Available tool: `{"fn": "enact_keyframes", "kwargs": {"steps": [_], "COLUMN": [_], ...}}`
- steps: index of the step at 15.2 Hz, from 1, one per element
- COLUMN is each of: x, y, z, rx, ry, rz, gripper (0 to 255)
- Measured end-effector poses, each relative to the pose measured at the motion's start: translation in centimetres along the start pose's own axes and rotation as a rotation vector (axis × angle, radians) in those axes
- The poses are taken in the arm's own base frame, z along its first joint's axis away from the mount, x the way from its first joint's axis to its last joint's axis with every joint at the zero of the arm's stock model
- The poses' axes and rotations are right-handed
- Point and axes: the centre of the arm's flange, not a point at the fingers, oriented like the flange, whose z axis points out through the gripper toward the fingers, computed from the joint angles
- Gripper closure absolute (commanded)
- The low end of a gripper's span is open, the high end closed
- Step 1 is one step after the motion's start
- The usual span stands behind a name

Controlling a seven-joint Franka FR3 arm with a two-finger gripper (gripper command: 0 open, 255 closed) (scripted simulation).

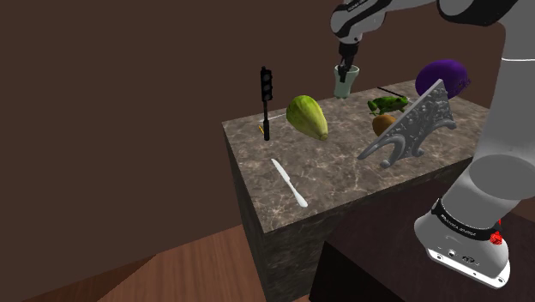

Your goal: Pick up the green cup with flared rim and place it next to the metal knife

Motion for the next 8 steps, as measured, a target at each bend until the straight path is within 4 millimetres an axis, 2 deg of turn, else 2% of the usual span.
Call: {"fn": "enact_keyframes", "kwargs": {"steps": [8], "x": [-0.1], "y": [0.5], "z": [-4.2], "rx": [0.0], "ry": [0.0], "rz": [0.0], "gripper": [255]}}
